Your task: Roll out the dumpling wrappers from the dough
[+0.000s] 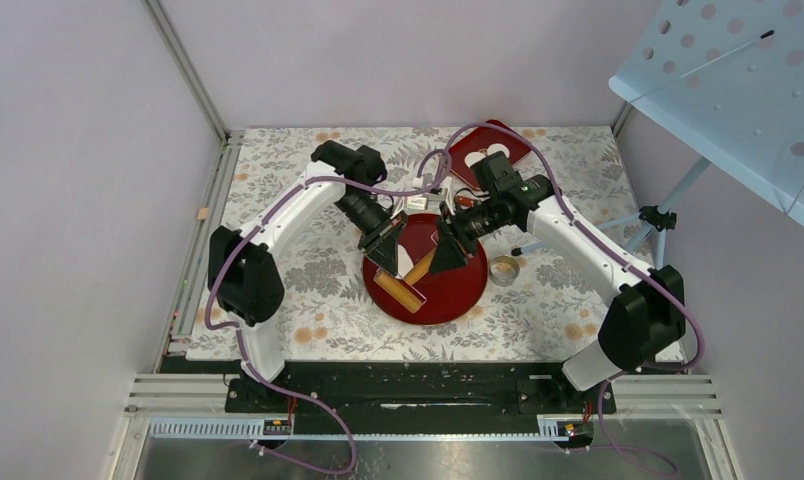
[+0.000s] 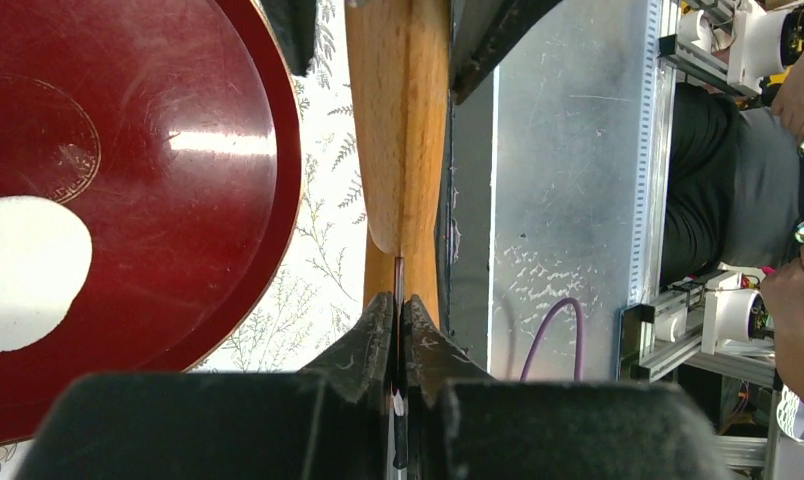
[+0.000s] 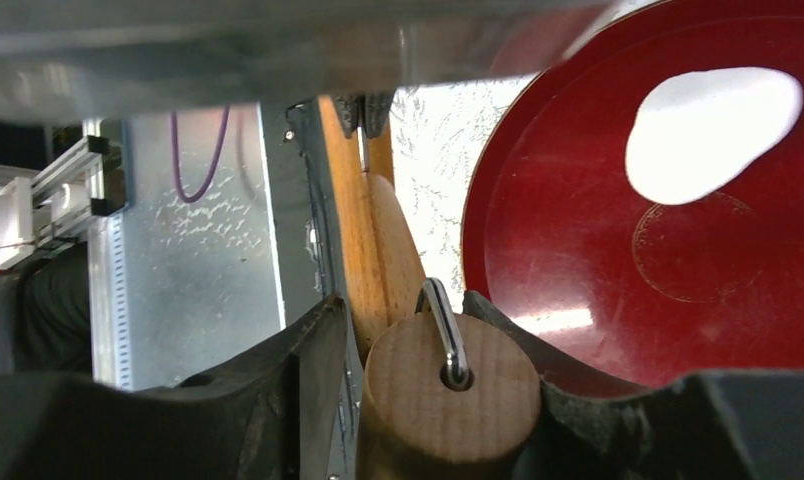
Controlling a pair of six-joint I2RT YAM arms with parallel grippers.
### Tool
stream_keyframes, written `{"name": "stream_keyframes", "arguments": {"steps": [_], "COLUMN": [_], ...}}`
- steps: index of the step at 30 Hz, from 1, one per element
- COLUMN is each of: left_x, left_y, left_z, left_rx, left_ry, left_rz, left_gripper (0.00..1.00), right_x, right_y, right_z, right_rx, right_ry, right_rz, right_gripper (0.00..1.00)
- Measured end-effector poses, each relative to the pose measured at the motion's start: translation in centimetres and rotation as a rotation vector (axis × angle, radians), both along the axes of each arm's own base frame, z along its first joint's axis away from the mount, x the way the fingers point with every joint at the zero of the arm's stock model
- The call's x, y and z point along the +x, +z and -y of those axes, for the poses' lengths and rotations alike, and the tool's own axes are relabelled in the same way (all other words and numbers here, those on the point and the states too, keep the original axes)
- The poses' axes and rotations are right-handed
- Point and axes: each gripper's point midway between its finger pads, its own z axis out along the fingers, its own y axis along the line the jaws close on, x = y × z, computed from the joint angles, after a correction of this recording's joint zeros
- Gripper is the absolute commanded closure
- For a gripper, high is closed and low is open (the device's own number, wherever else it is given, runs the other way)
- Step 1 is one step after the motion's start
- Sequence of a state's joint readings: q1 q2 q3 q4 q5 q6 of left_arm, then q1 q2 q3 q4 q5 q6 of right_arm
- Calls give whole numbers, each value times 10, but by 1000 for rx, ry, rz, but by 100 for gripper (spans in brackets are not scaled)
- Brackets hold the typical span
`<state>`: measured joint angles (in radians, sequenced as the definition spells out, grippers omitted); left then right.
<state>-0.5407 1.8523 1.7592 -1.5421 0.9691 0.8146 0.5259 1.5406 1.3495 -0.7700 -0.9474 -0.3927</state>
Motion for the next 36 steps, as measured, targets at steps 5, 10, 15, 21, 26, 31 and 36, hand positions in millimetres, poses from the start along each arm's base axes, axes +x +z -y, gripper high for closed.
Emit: {"name": "stream_keyframes", "arguments": {"steps": [5,10,15,21,26,31,36], "left_x": [-1,-3,-4,11,38,91,136], "left_y": [-3,-10,-12,-11,1,40,4], "left_z": [-1,-4,-5,-4,-17,-69,-99], "left_rx": [8,33,53,22,-39,-161,-30], "left_ry": [14,33,51,100,207,493,783], "left_rz": [-1,-4,-21,-10,14,151,189], "left_gripper": [100,100,100,5,1,1,2], "right_x": [-7,-12,-13,-8,16,34,44], "right_y": [3,2,-2,-1,-4,-17,-21], "right_z": [-4,-9,-10,-14,-17,-9,-4], "right_rx": [19,44,52,65,18,-89,-200], "right_ry": [5,1,0,-1,-75,-139,-108], "right_rz": [-64,-115,-132,-100,5,119,375], "right_gripper": [49,84,100,100,100,100,100]}}
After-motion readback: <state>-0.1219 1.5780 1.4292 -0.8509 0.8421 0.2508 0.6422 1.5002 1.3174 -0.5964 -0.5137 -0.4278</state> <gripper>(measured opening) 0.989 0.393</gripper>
